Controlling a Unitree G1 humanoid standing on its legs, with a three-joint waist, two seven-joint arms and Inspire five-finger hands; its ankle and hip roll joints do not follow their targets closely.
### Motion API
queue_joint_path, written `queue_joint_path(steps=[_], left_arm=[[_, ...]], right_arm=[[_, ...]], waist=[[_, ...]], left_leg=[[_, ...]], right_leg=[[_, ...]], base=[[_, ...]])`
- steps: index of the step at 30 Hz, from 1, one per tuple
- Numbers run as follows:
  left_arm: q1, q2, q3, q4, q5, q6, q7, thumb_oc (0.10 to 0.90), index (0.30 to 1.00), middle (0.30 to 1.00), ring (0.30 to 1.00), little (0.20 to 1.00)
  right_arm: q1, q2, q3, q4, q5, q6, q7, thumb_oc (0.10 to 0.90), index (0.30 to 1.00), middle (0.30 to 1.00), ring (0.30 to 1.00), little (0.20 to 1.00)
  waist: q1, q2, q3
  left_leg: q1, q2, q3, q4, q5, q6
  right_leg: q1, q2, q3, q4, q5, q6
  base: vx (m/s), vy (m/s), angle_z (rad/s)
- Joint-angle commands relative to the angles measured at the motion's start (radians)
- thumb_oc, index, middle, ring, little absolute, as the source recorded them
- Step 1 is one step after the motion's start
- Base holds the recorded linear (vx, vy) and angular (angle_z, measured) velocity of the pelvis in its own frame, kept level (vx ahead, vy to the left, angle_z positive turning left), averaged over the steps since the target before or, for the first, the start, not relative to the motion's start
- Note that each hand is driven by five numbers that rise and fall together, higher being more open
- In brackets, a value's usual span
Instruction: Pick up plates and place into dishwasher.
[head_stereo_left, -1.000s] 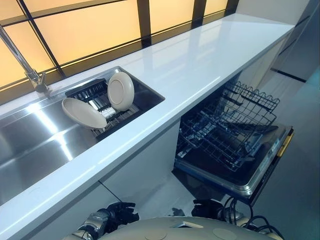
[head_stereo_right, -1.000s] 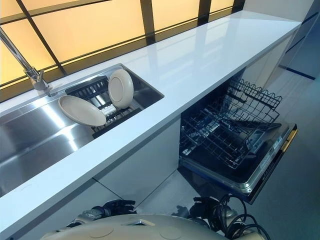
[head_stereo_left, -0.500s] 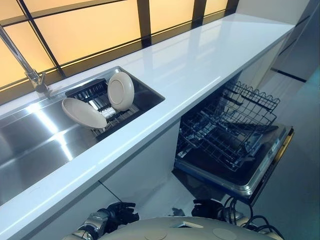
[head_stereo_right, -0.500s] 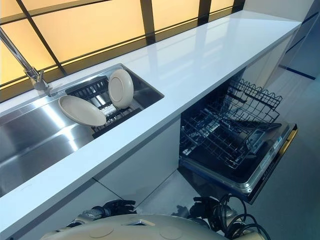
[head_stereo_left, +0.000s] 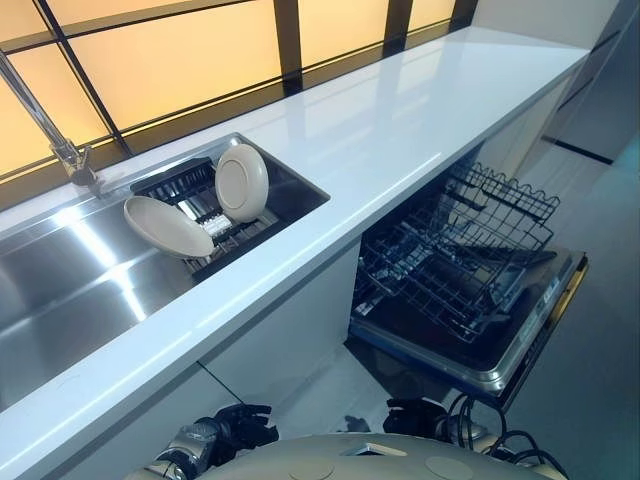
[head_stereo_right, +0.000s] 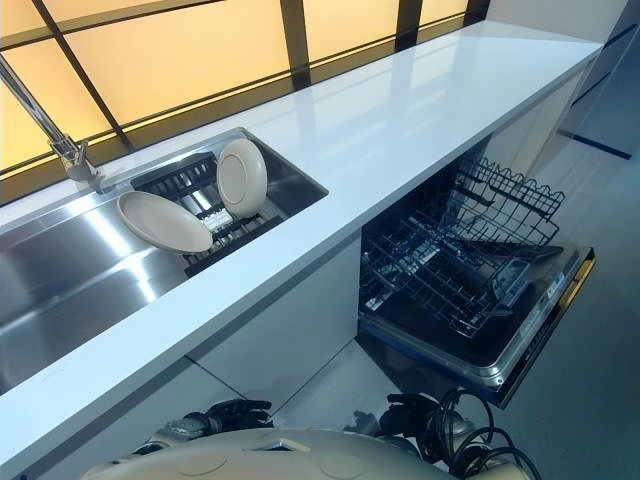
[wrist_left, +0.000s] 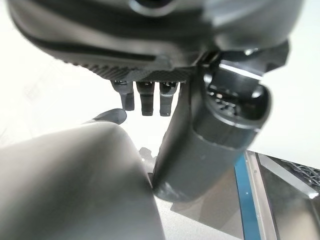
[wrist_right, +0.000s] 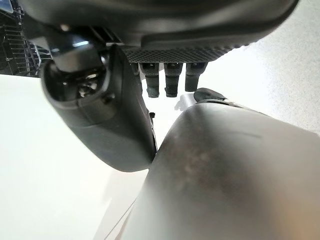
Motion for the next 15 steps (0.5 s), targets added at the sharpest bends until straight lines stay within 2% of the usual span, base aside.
queue_joint_path(steps=[1, 3, 5, 7, 9, 10, 11, 12, 15], left_arm=[[-0.049, -0.004, -0.071, 0.003, 0.157, -0.215, 0.084, 0.8, 0.9, 0.9, 0.9, 0.9], [-0.078, 0.02, -0.133, -0.089, 0.236, -0.292, 0.137, 0.8, 0.9, 0.9, 0.9, 0.9], [-0.1, 0.038, -0.179, -0.182, 0.262, -0.293, 0.139, 0.8, 0.9, 0.9, 0.9, 0.9], [-0.145, 0.079, -0.258, -0.381, 0.243, -0.279, 0.098, 0.8, 0.9, 0.9, 0.9, 0.9], [-0.168, 0.095, -0.288, -0.46, 0.213, -0.272, 0.069, 0.8, 0.9, 0.9, 0.9, 0.9], [-0.191, 0.114, -0.314, -0.575, 0.166, -0.228, 0.028, 0.8, 0.9, 0.9, 0.9, 0.9], [-0.202, 0.125, -0.325, -0.627, 0.133, -0.215, 0.001, 0.8, 0.9, 0.9, 0.9, 0.9], [-0.211, 0.131, -0.334, -0.659, 0.105, -0.233, -0.024, 0.8, 0.9, 0.9, 0.9, 0.9], [-0.268, 0.142, -0.347, -0.891, -0.035, -0.164, -0.117, 0.8, 0.9, 0.9, 0.9, 0.9]], right_arm=[[-0.021, 0.007, 0.033, 0.087, -0.044, 0.0, 0.015, 0.8, 0.9, 0.9, 0.9, 0.9], [-0.028, -0.002, 0.045, 0.086, -0.04, -0.001, 0.02, 0.8, 0.9, 0.9, 0.9, 0.9], [-0.034, -0.01, 0.051, 0.085, -0.038, 0.0, 0.026, 0.8, 0.9, 0.9, 0.9, 0.9], [-0.043, -0.02, 0.062, 0.087, -0.033, -0.004, 0.033, 0.8, 0.9, 0.9, 0.9, 0.9], [-0.051, -0.022, 0.065, 0.091, -0.032, -0.006, 0.035, 0.8, 0.9, 0.9, 0.9, 0.9], [-0.054, -0.021, 0.066, 0.092, -0.03, -0.005, 0.033, 0.8, 0.9, 0.9, 0.9, 0.9], [-0.055, -0.019, 0.066, 0.093, -0.03, -0.006, 0.031, 0.8, 0.9, 0.9, 0.9, 0.9], [-0.057, -0.019, 0.065, 0.096, -0.029, -0.009, 0.03, 0.8, 0.9, 0.9, 0.9, 0.9], [-0.061, -0.008, 0.066, 0.111, -0.037, -0.021, 0.017, 0.8, 0.9, 0.9, 0.9, 0.9]], waist=[[0.005, -0.009, 0.037], [0.005, -0.006, 0.041], [0.005, -0.003, 0.044], [0.003, 0.002, 0.049], [0.003, 0.004, 0.05], [0.004, 0.006, 0.051], [0.004, 0.007, 0.051], [0.003, 0.007, 0.05], [-0.001, 0.009, 0.05]], left_leg=[[-0.028, -0.077, 0.029, 0.009, -0.052, 0.036], [-0.031, -0.076, 0.03, 0.009, -0.05, 0.034], [-0.033, -0.076, 0.03, 0.008, -0.05, 0.034], [-0.037, -0.075, 0.03, 0.007, -0.049, 0.034], [-0.038, -0.075, 0.029, 0.006, -0.049, 0.034], [-0.038, -0.075, 0.029, 0.006, -0.05, 0.035], [-0.038, -0.075, 0.029, 0.006, -0.051, 0.035], [-0.038, -0.075, 0.029, 0.006, -0.052, 0.035], [-0.035, -0.073, 0.033, 0.006, -0.057, 0.037]], right_leg=[[0.005, 0.039, -0.009, 0.067, -0.087, 0.023], [0.0, 0.04, -0.007, 0.07, -0.086, 0.024], [-0.003, 0.04, -0.006, 0.072, -0.086, 0.025], [-0.009, 0.04, -0.003, 0.075, -0.085, 0.027], [-0.011, 0.04, -0.003, 0.077, -0.084, 0.028], [-0.012, 0.039, -0.003, 0.077, -0.083, 0.03], [-0.012, 0.038, -0.003, 0.078, -0.083, 0.032], [-0.013, 0.038, -0.003, 0.078, -0.083, 0.033], [-0.013, 0.036, -0.002, 0.077, -0.081, 0.036]], base=[[0.0, 0.0, 0.0], [0.0, 0.0, 0.0], [-0.02, 0.004, 0.0], [-0.04, 0.007, 0.0], [0.0, 0.0, 0.0], [0.0, 0.0, 0.0], [0.0, 0.0, 0.0], [0.0, 0.0, 0.0], [0.0, 0.0, 0.0]])
